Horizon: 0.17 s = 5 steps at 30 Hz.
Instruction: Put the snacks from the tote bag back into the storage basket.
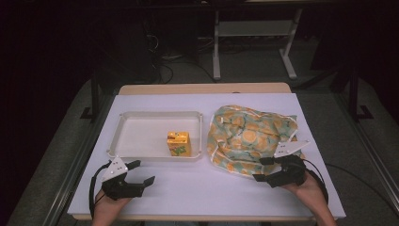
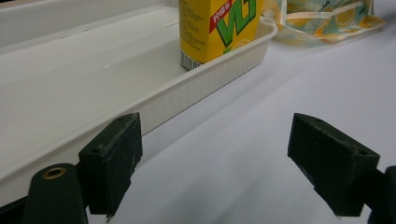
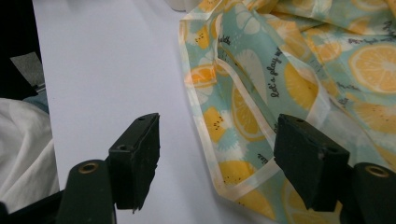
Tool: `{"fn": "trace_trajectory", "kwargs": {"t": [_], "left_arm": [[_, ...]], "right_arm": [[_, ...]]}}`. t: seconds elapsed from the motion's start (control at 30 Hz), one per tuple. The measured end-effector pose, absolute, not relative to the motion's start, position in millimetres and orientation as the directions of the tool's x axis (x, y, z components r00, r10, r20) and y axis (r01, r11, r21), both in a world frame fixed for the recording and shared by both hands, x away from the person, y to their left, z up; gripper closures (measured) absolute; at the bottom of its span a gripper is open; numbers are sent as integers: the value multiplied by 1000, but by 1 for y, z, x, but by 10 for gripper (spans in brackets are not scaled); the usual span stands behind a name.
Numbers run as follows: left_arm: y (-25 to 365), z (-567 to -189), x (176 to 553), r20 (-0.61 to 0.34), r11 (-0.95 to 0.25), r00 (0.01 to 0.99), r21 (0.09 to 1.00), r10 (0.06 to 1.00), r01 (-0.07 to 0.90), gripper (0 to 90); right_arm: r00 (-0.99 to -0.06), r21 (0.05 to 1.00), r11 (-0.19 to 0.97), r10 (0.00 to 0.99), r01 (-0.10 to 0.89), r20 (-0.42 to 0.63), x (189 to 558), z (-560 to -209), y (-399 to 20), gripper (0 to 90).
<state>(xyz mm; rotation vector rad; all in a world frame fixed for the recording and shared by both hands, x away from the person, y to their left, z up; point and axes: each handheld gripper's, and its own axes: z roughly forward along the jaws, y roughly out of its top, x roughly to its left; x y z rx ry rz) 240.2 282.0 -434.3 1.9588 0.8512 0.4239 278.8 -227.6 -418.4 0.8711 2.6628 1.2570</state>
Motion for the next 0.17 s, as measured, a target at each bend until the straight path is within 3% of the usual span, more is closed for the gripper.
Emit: {"fn": "trace_trajectory", "kwargs": {"t": [0.17], "left_arm": [[282, -434, 240, -44, -332, 701, 859, 712, 390, 176]], "right_arm": [[-837, 735, 507, 525, 451, 152, 277, -420, -223, 293]]}}
